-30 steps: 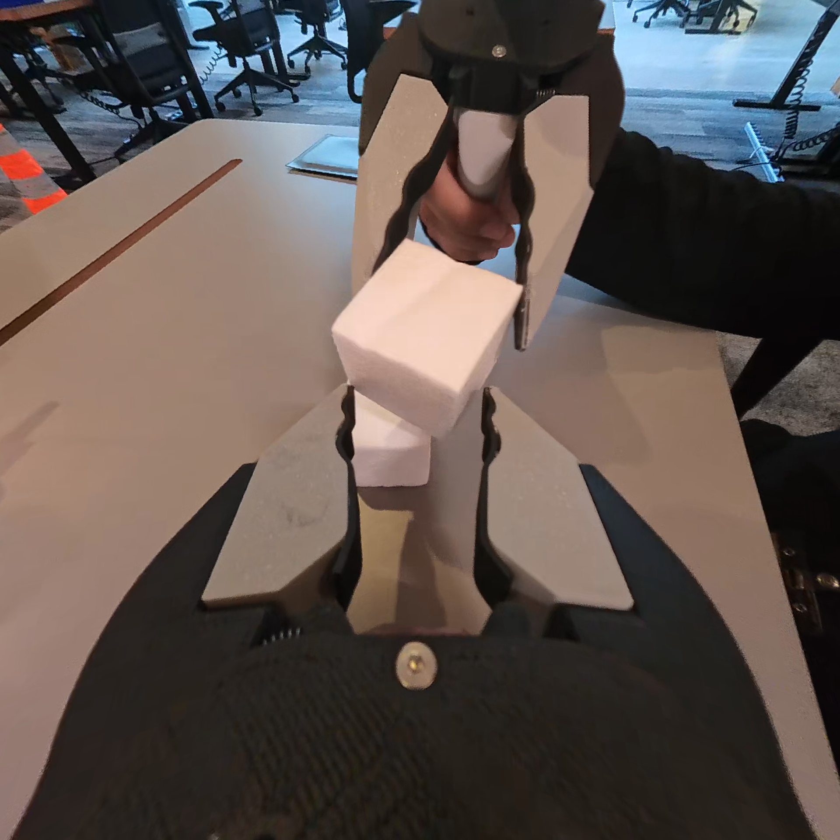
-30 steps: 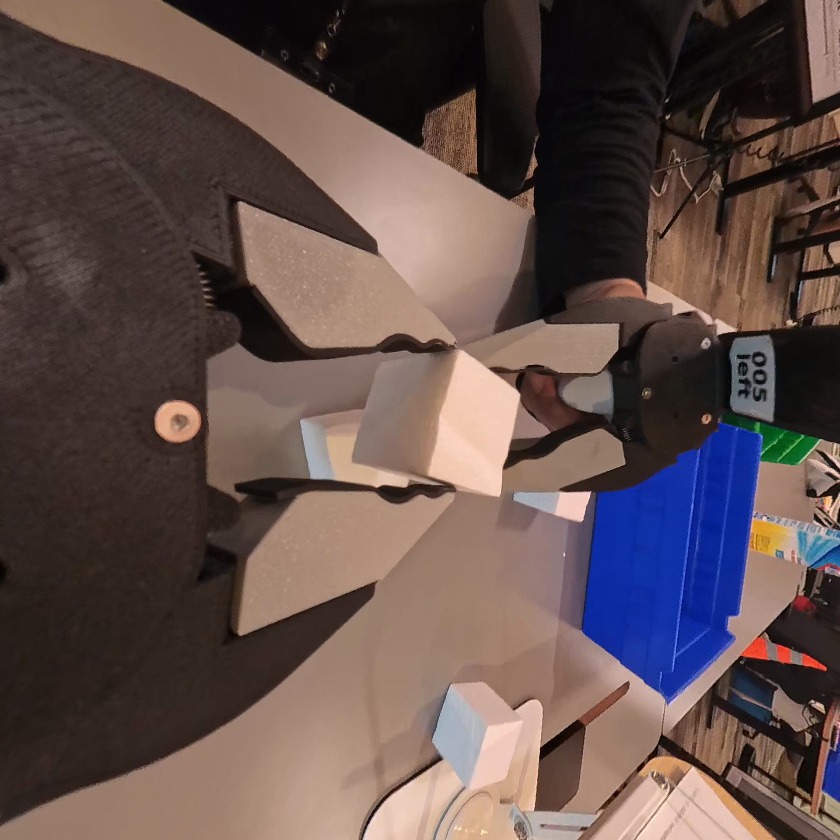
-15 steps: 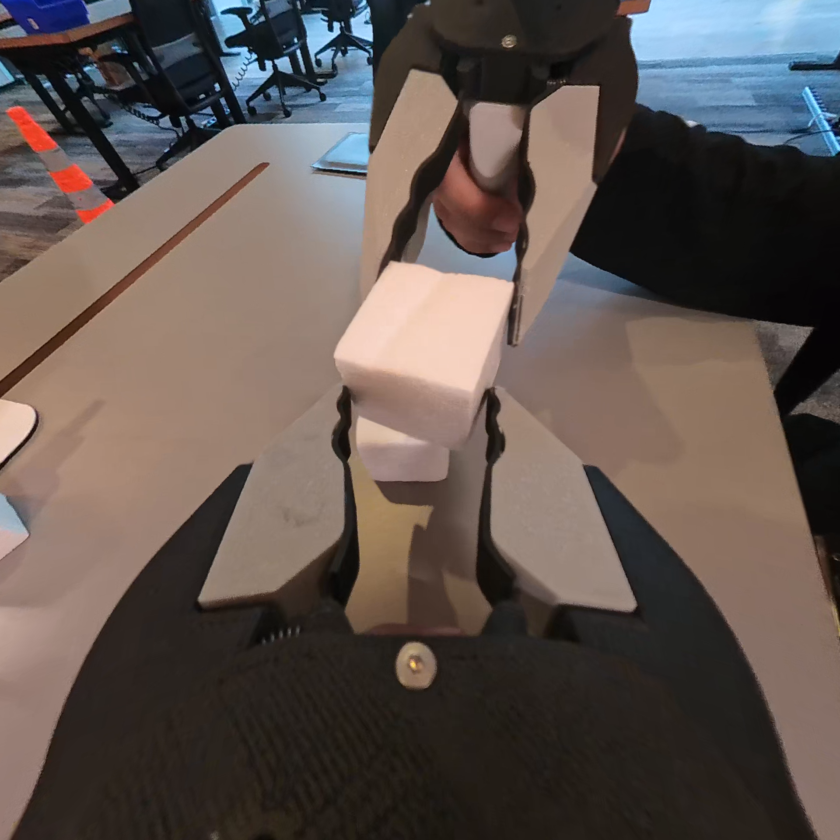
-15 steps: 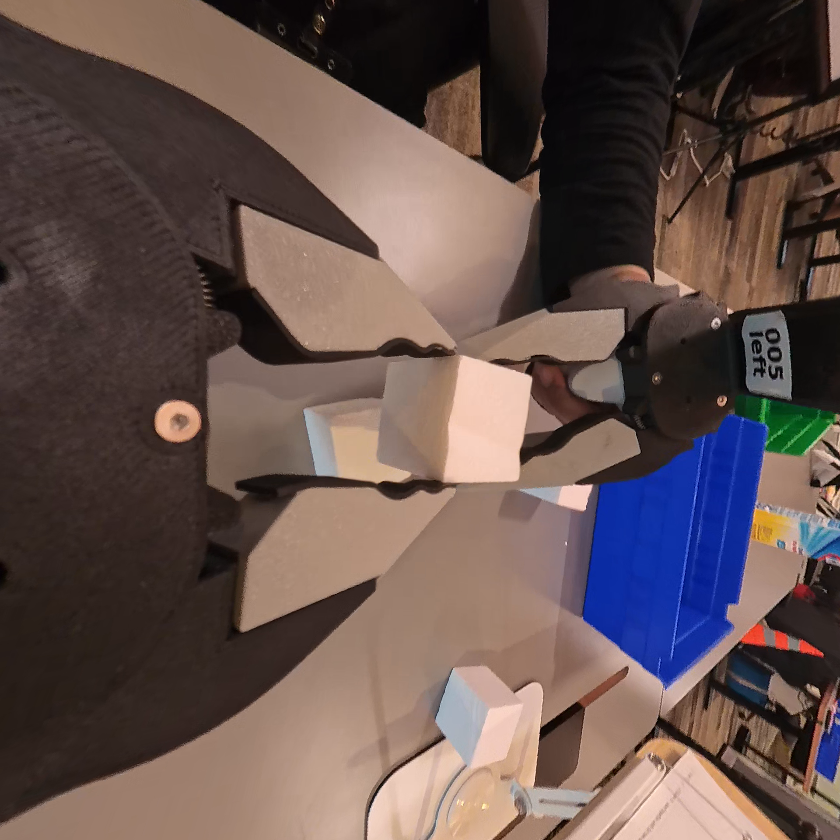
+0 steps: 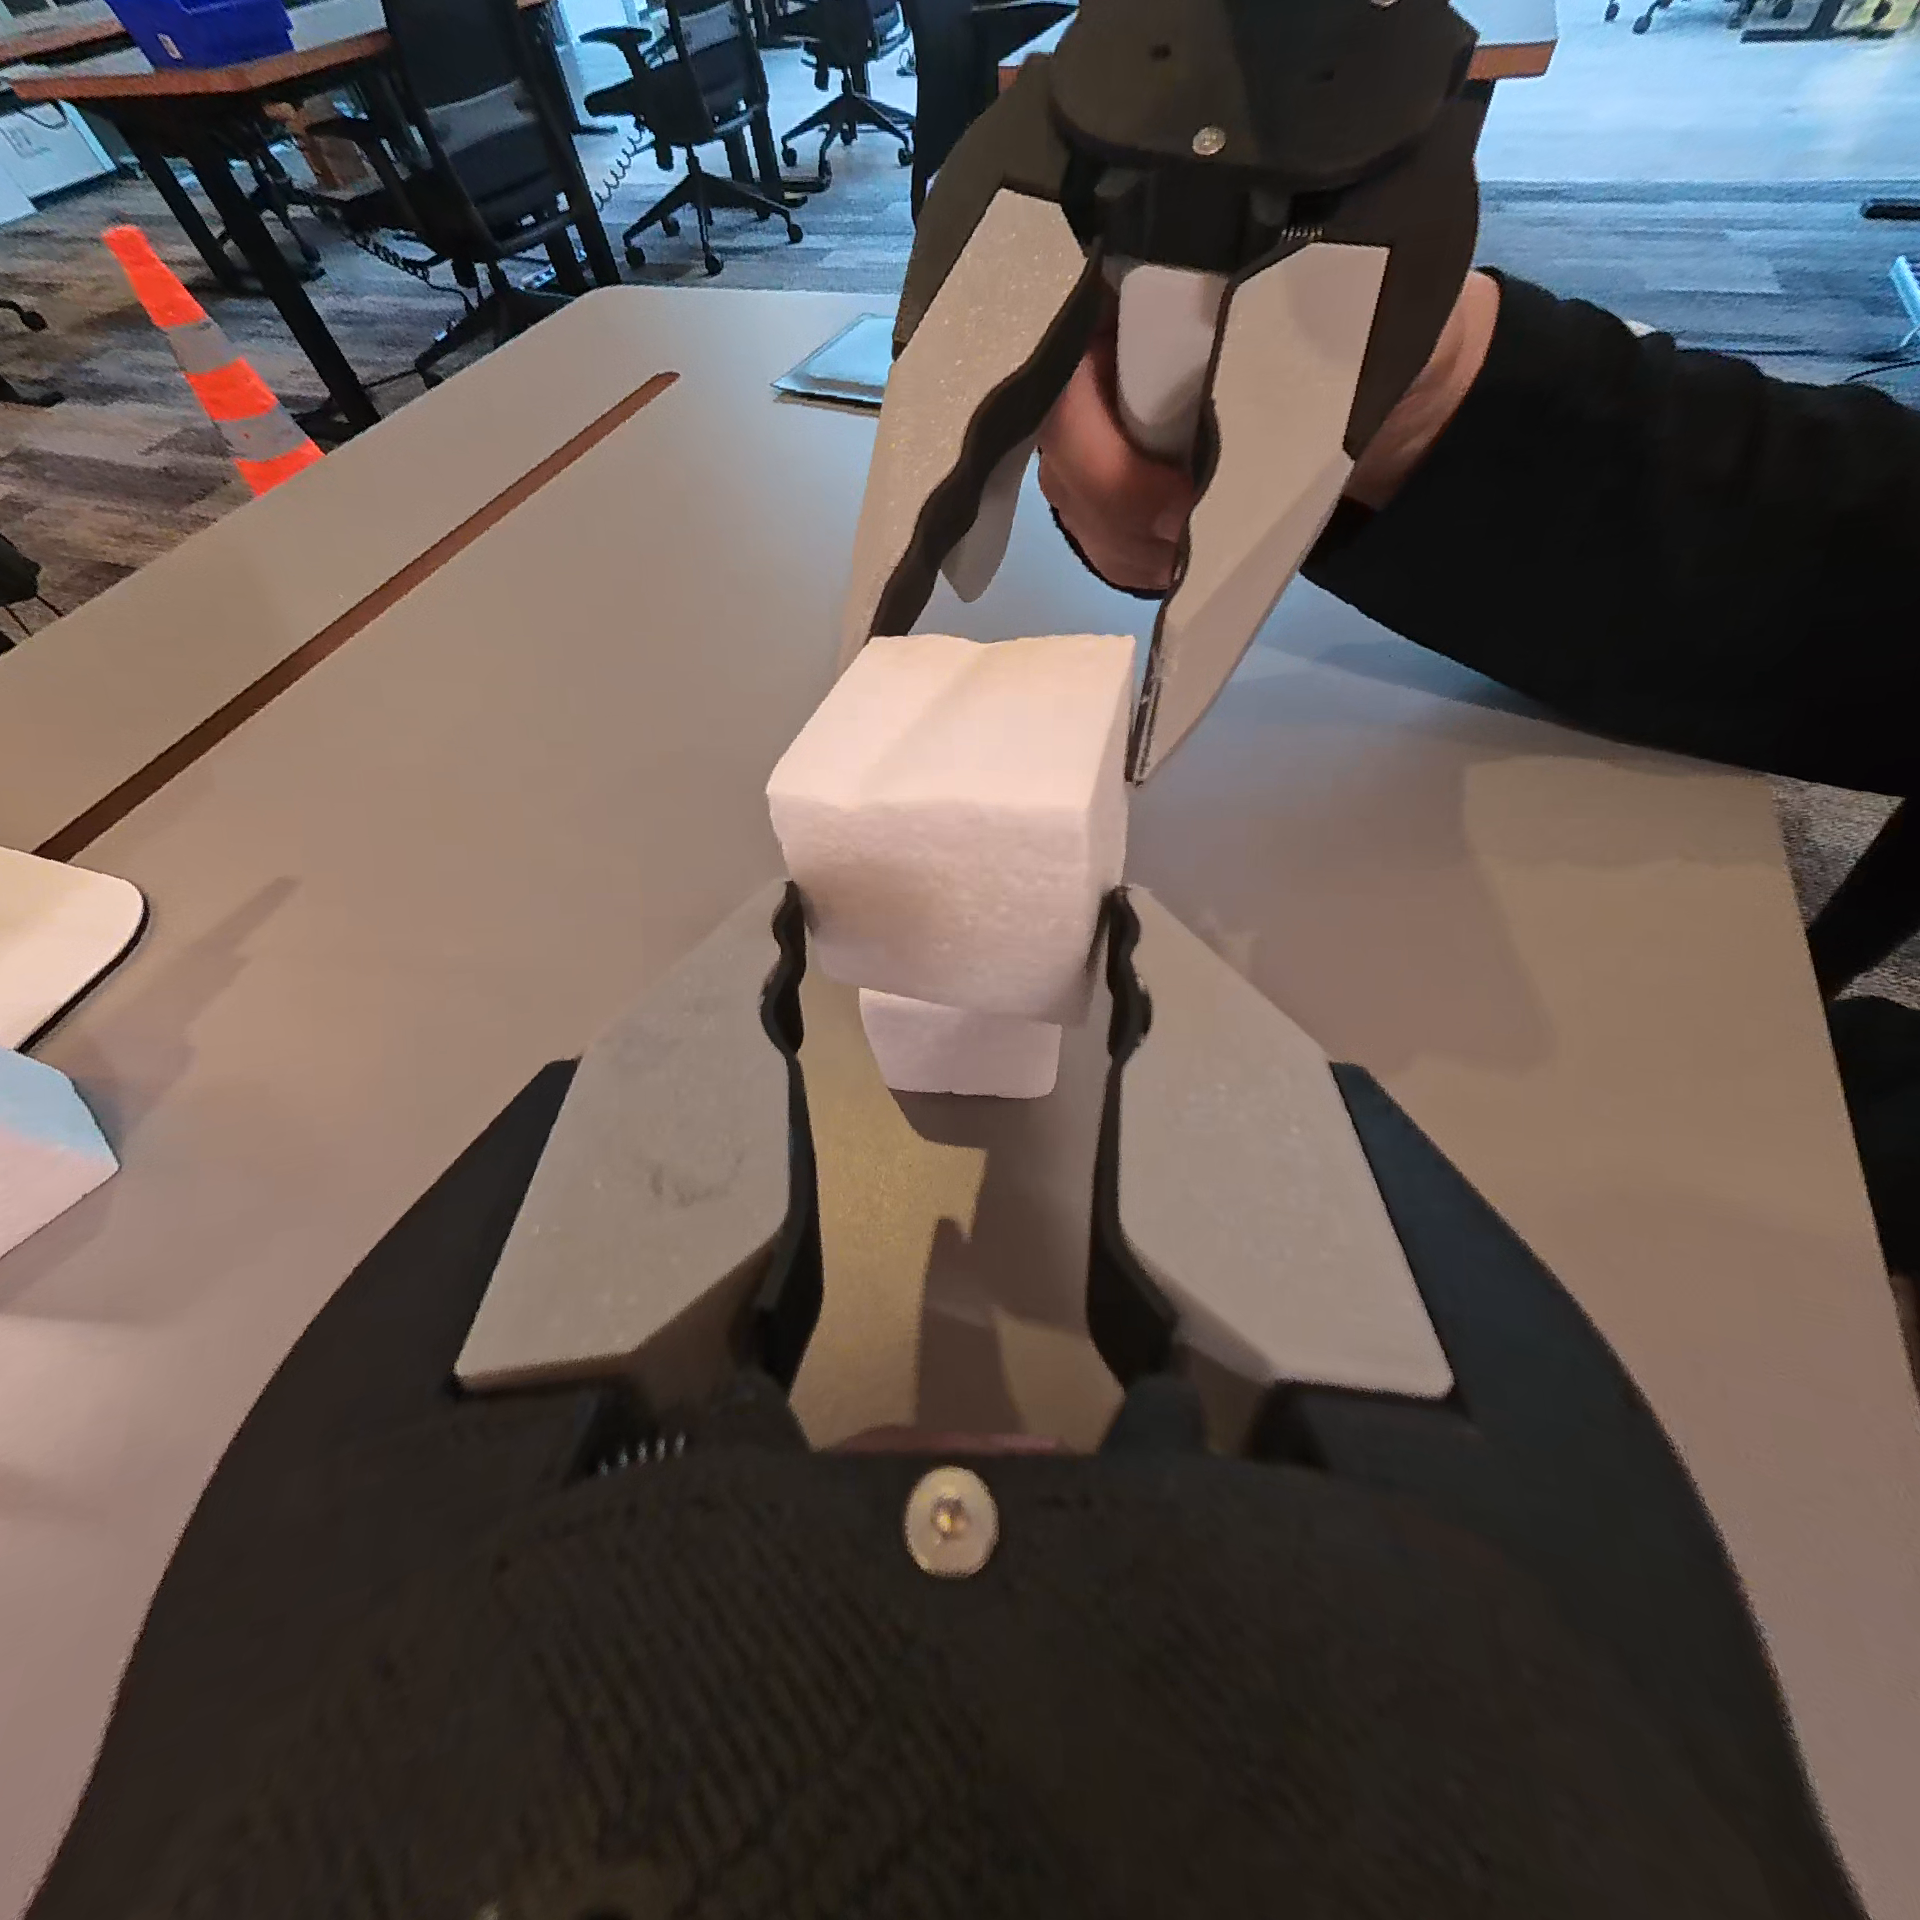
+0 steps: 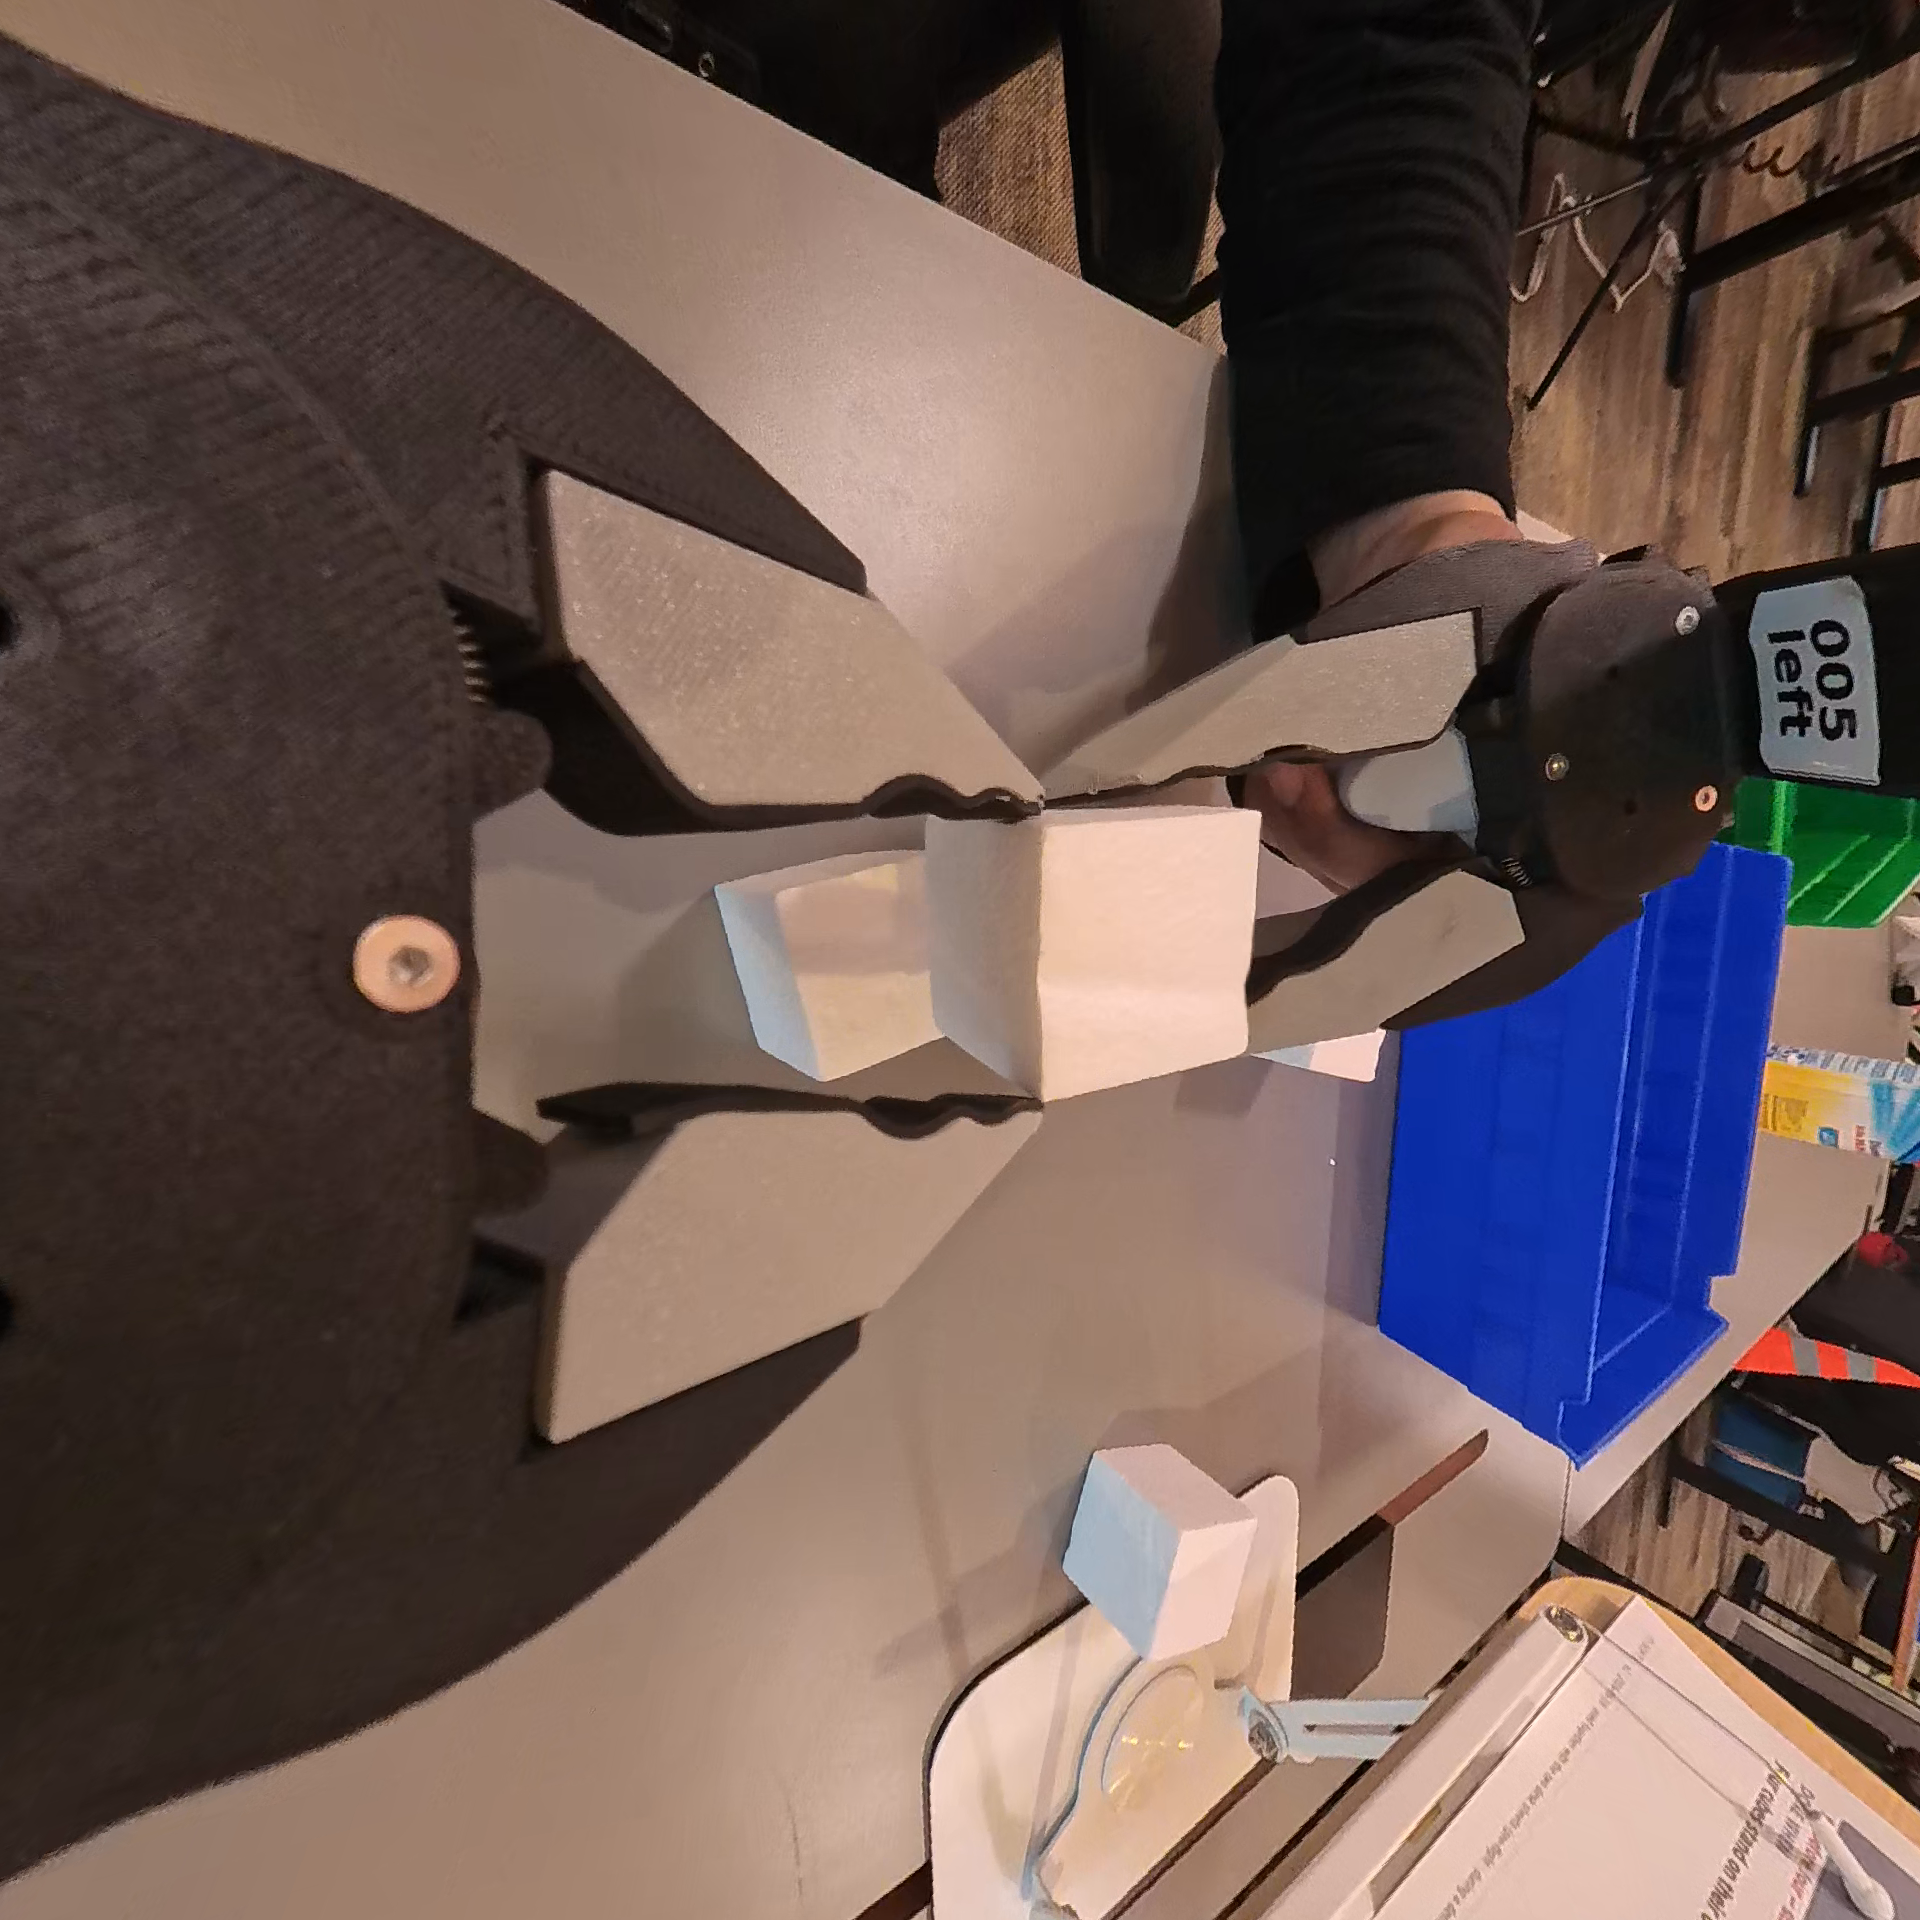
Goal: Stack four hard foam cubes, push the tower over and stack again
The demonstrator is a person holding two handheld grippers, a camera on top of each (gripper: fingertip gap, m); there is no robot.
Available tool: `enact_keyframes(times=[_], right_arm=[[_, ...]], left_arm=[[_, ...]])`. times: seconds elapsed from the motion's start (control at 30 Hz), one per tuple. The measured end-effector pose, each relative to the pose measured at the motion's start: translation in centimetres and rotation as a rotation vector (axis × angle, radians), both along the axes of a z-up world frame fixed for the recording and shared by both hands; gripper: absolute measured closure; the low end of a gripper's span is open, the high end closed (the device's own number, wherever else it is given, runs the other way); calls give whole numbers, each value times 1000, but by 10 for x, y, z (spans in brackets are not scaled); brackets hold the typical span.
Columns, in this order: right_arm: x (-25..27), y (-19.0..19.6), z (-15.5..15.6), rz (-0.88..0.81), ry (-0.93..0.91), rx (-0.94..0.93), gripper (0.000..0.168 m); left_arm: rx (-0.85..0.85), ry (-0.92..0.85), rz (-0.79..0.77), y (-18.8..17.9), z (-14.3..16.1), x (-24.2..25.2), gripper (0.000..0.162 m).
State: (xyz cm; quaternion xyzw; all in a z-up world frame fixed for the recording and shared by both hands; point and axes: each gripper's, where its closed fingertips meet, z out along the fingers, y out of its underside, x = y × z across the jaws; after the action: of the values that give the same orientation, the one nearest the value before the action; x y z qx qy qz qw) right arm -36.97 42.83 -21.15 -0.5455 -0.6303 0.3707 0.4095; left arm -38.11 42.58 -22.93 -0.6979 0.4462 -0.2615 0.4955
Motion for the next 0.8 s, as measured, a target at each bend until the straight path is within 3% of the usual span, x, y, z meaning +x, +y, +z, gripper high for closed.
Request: enact_keyframes(times=[0.2,0.8], right_arm=[[-2,-4,2,23,23,-46,109],[-11,1,-1,-10,32,-82,108]], left_arm=[[14,6,11,1,1,0,105],[26,4,16,2,2,1,105]])
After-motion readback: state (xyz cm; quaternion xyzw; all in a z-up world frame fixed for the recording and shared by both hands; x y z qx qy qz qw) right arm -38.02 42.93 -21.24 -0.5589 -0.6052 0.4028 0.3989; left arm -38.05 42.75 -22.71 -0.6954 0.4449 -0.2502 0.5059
